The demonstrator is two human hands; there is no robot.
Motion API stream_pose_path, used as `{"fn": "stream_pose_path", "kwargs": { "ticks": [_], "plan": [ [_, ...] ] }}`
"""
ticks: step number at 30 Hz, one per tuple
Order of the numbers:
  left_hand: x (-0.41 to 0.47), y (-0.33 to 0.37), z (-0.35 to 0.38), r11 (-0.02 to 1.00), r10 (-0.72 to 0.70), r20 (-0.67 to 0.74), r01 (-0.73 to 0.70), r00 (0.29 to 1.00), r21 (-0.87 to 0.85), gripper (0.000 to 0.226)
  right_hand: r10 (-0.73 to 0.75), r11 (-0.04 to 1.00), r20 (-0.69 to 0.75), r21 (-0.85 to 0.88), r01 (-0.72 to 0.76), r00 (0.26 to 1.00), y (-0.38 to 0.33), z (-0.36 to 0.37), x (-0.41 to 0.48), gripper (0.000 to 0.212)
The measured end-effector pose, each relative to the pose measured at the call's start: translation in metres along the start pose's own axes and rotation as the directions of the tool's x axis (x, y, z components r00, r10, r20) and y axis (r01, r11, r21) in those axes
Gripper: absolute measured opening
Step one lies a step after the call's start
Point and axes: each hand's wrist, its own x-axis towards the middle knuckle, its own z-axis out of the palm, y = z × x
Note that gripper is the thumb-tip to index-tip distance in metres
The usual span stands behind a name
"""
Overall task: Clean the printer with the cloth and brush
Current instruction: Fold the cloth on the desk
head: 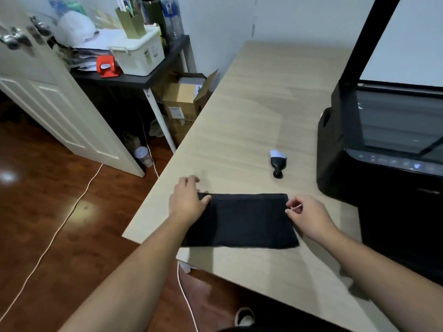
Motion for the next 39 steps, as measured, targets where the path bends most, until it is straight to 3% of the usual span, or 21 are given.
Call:
{"fn": "stream_pose_path", "kwargs": {
  "ticks": [3, 5, 7, 10, 14, 18, 21, 23, 26, 29, 33, 34, 36, 39],
  "plan": [
    [-0.01, 0.067, 0.017, 0.987, 0.159, 0.168, -0.158, 0.973, -0.017, 0.024, 0.18, 0.983, -0.01, -0.039, -0.18, 0.984, 0.013, 0.002, -0.023, 0.02],
    [-0.02, 0.111, 0.033, 0.963, 0.254, 0.307, -0.269, 0.917, 0.01, 0.027, 0.244, 0.964, 0.037, -0.117, -0.238, 0.969, 0.022, 0.006, -0.035, 0.03],
    [-0.03, 0.141, 0.05, 0.936, 0.288, 0.392, -0.343, 0.874, 0.076, 0.037, 0.22, 0.953, 0.09, -0.232, -0.194, 0.971, 0.028, 0.011, -0.043, 0.033],
    [-0.038, 0.163, 0.075, 0.915, 0.254, 0.43, -0.36, 0.866, 0.185, 0.046, 0.155, 0.946, 0.136, -0.307, -0.107, 0.978, 0.033, 0.011, -0.046, 0.025],
    [-0.04, 0.17, 0.093, 0.93, 0.198, 0.418, -0.305, 0.887, 0.207, 0.029, 0.126, 0.936, 0.146, -0.346, -0.069, 0.981, 0.037, 0.011, -0.046, 0.023],
    [-0.037, 0.173, 0.086, 0.944, 0.177, 0.473, -0.284, 0.863, 0.165, 0.028, 0.166, 0.984, 0.145, -0.09, -0.154, 0.975, 0.037, 0.011, -0.048, 0.025],
    [-0.027, 0.158, 0.06, 0.975, 0.224, 0.544, -0.184, 0.809, -0.126, 0.024, 0.132, 0.966, 0.147, 0.204, -0.16, 0.98, 0.013, 0.002, -0.049, 0.025],
    [-0.017, 0.134, 0.035, 0.942, 0.253, 0.572, -0.063, 0.781, -0.331, 0.016, 0.032, 0.926, 0.17, 0.366, -0.093, 0.985, -0.018, 0.003, -0.052, 0.026],
    [-0.008, 0.083, -0.009, 0.91, 0.195, 0.542, 0.054, 0.817, -0.41, 0.021, -0.181, 0.915, 0.207, 0.393, 0.088, 0.961, -0.072, 0.023, -0.052, 0.025],
    [-0.008, 0.026, -0.038, 0.885, 0.079, 0.47, 0.156, 0.879, -0.44, 0.023, -0.363, 0.897, 0.273, 0.361, 0.254, 0.891, -0.119, 0.06, -0.049, 0.021],
    [-0.007, -0.04, -0.035, 0.919, -0.089, 0.377, 0.222, 0.922, -0.327, 0.021, -0.458, 0.888, 0.444, 0.275, 0.369, 0.77, -0.142, 0.097, -0.046, 0.007],
    [-0.008, -0.051, -0.028, 0.951, -0.134, 0.359, 0.222, 0.924, -0.215, 0.022, -0.452, 0.892, 0.448, 0.246, 0.38, 0.771, -0.139, 0.102, -0.043, 0.006],
    [-0.015, -0.062, -0.013, 0.965, -0.246, 0.267, 0.26, 0.932, -0.017, 0.038, -0.409, 0.912, 0.331, 0.168, 0.373, 0.85, -0.126, 0.107, -0.033, 0.006],
    [-0.023, -0.054, 0.004, 0.941, -0.335, 0.151, 0.338, 0.93, 0.004, 0.068, -0.133, 0.989, 0.07, 0.066, 0.129, 0.989, -0.099, 0.104, -0.007, 0.012]
  ]
}}
